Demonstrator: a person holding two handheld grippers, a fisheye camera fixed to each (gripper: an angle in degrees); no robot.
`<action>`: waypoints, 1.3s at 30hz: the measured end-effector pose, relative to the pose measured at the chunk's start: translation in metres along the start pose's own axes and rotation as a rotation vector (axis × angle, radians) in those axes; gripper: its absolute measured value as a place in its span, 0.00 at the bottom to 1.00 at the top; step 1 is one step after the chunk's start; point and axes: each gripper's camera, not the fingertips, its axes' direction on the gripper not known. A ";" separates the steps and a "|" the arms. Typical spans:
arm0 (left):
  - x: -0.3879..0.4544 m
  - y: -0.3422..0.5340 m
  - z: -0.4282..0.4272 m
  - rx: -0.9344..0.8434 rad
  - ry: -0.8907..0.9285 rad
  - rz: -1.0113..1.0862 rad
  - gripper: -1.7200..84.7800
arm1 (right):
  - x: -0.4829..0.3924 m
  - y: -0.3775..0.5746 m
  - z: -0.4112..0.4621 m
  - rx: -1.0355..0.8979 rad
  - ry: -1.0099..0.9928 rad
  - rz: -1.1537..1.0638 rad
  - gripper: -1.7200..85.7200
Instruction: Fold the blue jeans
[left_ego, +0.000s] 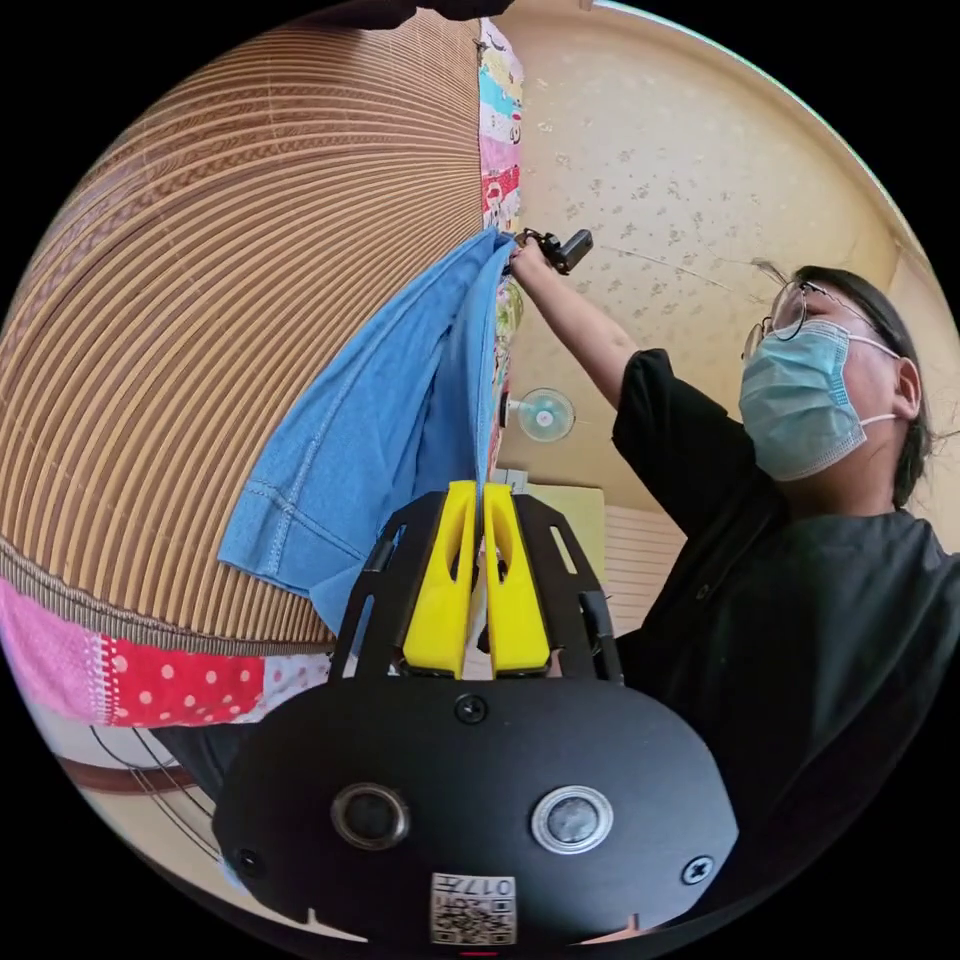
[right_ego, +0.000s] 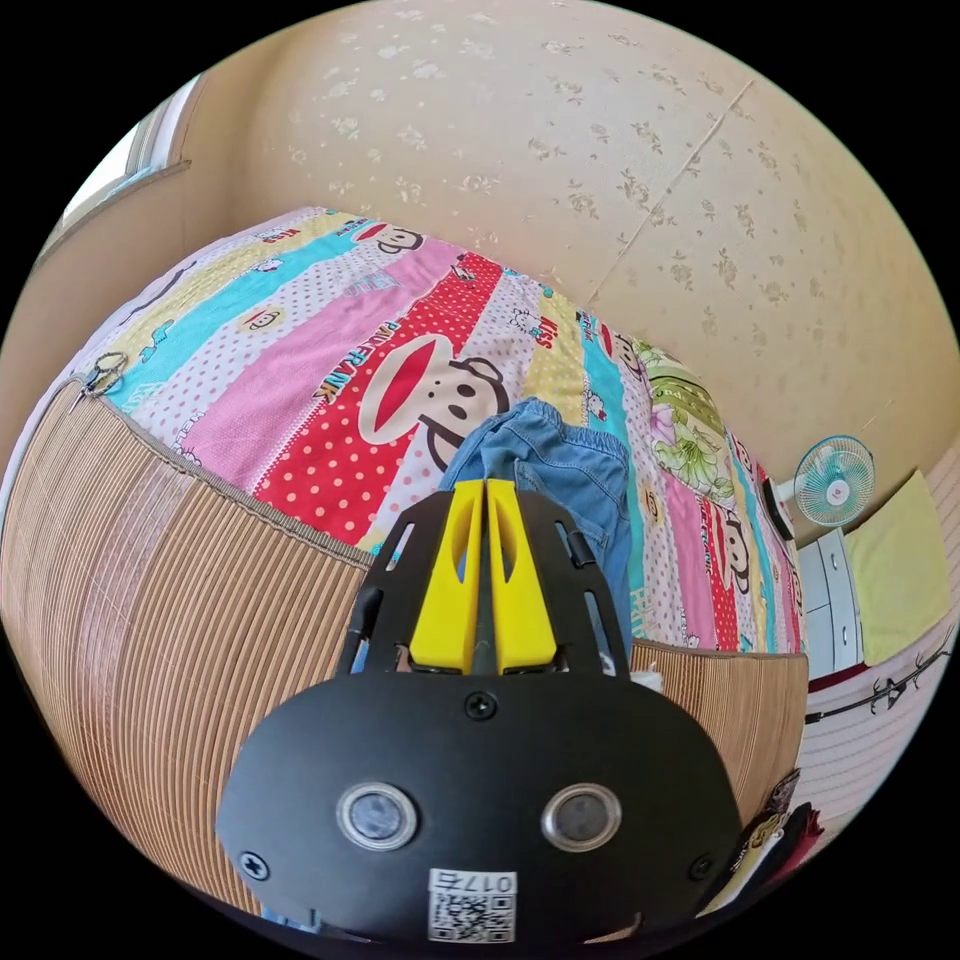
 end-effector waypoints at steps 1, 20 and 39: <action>0.003 -0.001 -0.002 0.004 -0.036 0.006 0.01 | -0.002 0.000 0.005 0.000 0.008 -0.014 0.03; 0.020 0.017 0.023 0.032 -0.577 -0.009 0.07 | 0.118 0.005 0.029 -0.003 -0.303 0.038 0.12; 0.062 0.020 0.059 -0.355 -0.683 0.175 0.10 | 0.348 0.507 -0.236 -0.683 -1.008 0.471 0.17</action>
